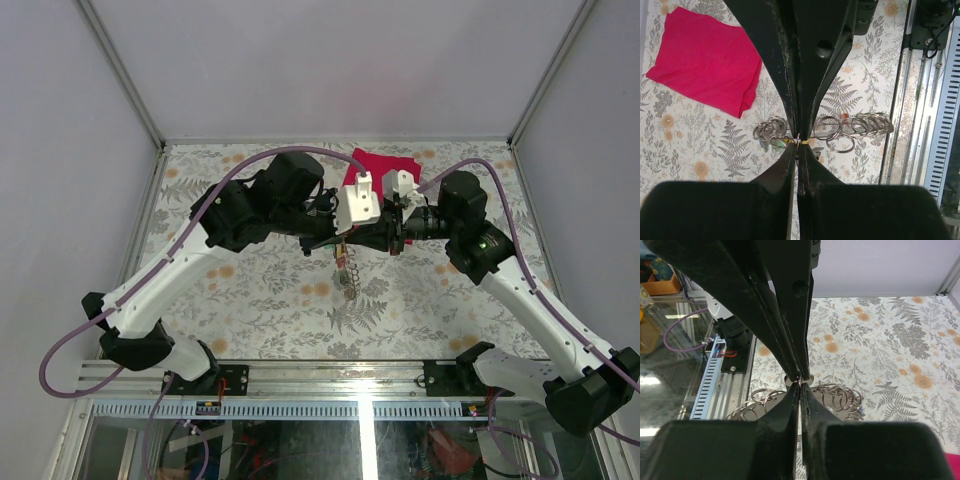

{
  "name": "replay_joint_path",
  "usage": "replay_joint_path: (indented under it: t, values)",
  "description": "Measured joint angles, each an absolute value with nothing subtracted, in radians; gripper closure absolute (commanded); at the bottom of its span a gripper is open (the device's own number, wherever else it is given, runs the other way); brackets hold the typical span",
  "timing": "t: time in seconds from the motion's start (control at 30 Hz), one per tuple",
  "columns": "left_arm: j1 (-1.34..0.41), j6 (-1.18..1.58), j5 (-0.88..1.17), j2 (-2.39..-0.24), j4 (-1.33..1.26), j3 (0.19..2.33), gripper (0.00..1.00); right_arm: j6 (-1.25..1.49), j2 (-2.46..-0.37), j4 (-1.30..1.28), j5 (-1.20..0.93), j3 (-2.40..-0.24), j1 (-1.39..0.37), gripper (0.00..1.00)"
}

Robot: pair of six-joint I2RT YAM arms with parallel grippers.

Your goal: Put the keys on the keyring

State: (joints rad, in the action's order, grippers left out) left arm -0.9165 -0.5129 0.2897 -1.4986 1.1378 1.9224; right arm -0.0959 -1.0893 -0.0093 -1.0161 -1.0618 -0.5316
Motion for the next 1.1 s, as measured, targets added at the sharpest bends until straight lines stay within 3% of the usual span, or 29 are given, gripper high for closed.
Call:
replay_joint_path:
  t: [0.1,0.33,0.47,0.73,1.1]
  values:
    - [-0.916,-0.513,0.288,-1.494,1.137,1.922,0.99,-0.091,-1.089,-0.009,-1.020,-1.063,-0.532,1.00]
    - [-0.921,-0.508,0.292,-1.405,1.046,1.842,0.76,-0.060,-1.074,0.016,-1.022,-1.067,-0.537,1.00]
    - [-0.921,-0.489,0.302,-1.309,0.957,1.782,0.69,-0.038,-1.044,0.025,-1.020,-1.061,-0.537,1.00]
    - [-0.894,-0.431,0.373,-1.235,0.799,1.691,0.66,-0.009,-0.963,0.068,-1.008,-1.059,-0.537,1.00]
    - [-0.709,-0.272,0.661,-1.200,0.546,1.504,0.64,0.027,-0.910,0.127,-0.977,-1.049,-0.537,1.00]
